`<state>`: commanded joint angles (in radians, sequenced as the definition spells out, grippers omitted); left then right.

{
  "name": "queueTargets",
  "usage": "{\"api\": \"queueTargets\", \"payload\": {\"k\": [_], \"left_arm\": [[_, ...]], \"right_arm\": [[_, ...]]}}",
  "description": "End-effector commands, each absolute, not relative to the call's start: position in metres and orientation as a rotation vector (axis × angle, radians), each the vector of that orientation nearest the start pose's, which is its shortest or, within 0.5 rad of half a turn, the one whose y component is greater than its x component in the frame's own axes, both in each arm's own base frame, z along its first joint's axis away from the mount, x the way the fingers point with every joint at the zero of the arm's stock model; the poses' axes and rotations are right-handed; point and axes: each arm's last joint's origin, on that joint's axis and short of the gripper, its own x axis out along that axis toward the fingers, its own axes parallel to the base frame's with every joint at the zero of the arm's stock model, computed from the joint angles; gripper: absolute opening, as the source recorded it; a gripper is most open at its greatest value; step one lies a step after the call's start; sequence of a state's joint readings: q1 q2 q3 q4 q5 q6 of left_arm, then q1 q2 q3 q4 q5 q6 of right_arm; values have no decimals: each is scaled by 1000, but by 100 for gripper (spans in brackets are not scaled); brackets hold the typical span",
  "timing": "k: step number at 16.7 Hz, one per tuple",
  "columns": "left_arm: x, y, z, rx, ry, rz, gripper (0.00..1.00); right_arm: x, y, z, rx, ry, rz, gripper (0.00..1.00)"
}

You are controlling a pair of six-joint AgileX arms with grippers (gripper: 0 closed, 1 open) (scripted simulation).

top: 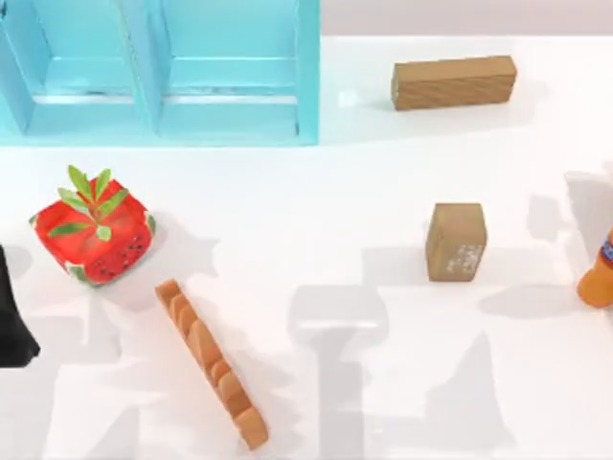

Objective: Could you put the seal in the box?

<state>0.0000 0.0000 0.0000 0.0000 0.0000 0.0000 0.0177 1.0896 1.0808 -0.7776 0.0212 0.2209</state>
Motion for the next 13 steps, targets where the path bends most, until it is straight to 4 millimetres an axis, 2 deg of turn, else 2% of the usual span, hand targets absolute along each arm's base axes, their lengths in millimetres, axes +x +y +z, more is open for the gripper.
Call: {"api": "queueTargets", "payload": {"k": [2,5,9,13], "left_arm": [[106,-1,160,0,0,0,100],[106,-1,160,0,0,0,100],[106,-1,160,0,0,0,100],[106,-1,160,0,0,0,100]], "right_arm": [[256,16,333,206,904,-83,100],[306,42,330,205,1078,-67,100],[355,91,301,158,1293,-39,100],[378,146,260,76,1473,-15,100]]}}
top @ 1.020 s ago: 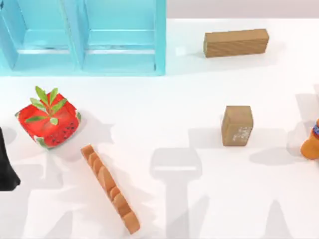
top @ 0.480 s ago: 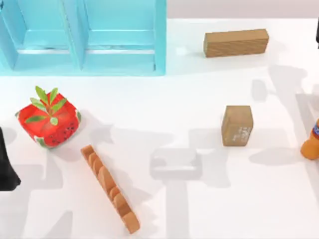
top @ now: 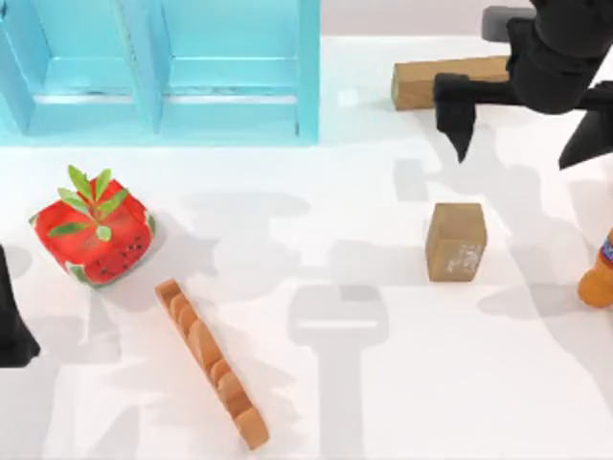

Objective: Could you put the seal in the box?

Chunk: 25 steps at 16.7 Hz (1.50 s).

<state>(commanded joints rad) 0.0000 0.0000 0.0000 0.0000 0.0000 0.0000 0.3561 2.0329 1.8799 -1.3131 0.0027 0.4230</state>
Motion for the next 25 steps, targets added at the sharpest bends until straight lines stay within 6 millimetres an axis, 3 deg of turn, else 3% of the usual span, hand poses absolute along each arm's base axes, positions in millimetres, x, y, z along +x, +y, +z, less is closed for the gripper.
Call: {"api": "queueTargets", "payload": {"k": [3,5,11,19,24,25], "left_arm": [[106,-1,160,0,0,0,100],[106,-1,160,0,0,0,100],[106,-1,160,0,0,0,100],[106,-1,160,0,0,0,100],[106,-1,160,0,0,0,100],[106,-1,160,0,0,0,100]], "right_arm": [[382,174,238,25,1553,-6,100],[383,181,232,12,1572,-4,100],[383,180,226,12,1574,-6,100],[384,182,140,13,1569,-3,100],[382,182,132,12,1572,-4,100],[382,182,132,12,1572,-4,92]]}}
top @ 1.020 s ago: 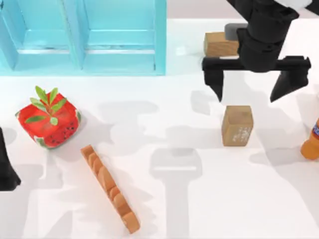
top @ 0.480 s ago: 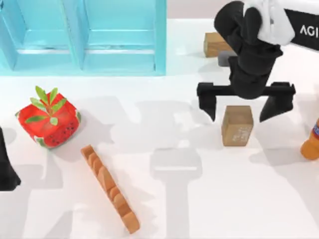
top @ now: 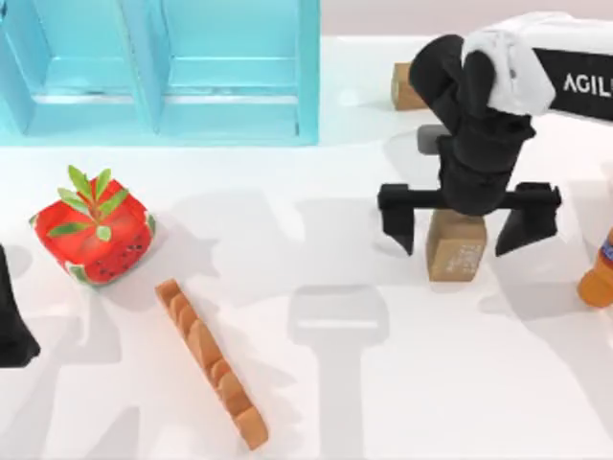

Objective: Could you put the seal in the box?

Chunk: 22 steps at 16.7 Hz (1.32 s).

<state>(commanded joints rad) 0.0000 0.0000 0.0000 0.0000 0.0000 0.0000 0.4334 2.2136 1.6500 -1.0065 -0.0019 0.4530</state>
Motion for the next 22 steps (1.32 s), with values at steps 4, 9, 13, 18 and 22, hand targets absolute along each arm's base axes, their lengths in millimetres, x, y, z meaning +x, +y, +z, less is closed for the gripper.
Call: {"api": "queueTargets", "payload": {"k": [4,9,13,18,22], "left_arm": [[106,-1,160,0,0,0,100],[106,-1,160,0,0,0,100],[106,-1,160,0,0,0,100],[106,-1,160,0,0,0,100],[106,-1,160,0,0,0,100]], "right_arm": [[382,182,132,12,1572,-4,62],[382,182,132,12,1572,-4,25],[382,182,132,12,1572,-4,0],[382,182,132,12,1572,-4,0],[383,181,133,13,1571,-6,0]]}}
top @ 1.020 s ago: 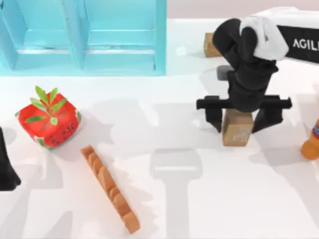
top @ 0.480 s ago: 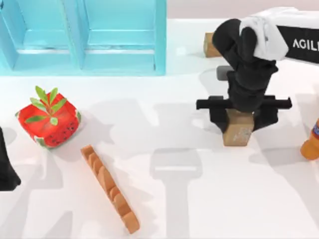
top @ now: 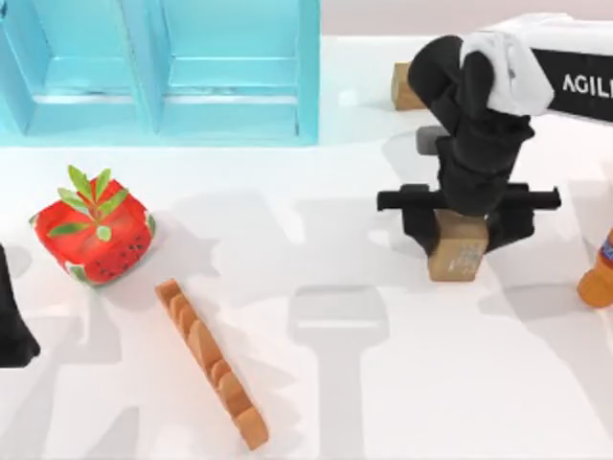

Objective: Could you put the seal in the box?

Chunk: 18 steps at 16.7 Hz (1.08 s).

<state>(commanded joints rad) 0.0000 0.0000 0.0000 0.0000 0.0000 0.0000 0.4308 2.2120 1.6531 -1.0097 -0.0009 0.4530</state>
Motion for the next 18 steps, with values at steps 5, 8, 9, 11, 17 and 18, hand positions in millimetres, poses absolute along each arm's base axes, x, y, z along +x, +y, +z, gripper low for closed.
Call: {"api": "queueTargets", "payload": {"k": [5,8,9,11,17,18], "left_arm": [[106,-1,160,0,0,0,100],[106,-1,160,0,0,0,100],[106,-1,160,0,0,0,100],[106,-1,160,0,0,0,100],[106,-1,160,0,0,0,100],[106,-1,160,0,0,0,100]], "right_arm": [[387,184,177,9,1577,-7,0],[385,182,214,9,1583,-11,0],[384,181,224,12,1577,-9,0],[383,180,233,14,1570,-7,0],[389,167,237,11,1546,-10,0],[393,154,242,8,1525,-13,0]]}}
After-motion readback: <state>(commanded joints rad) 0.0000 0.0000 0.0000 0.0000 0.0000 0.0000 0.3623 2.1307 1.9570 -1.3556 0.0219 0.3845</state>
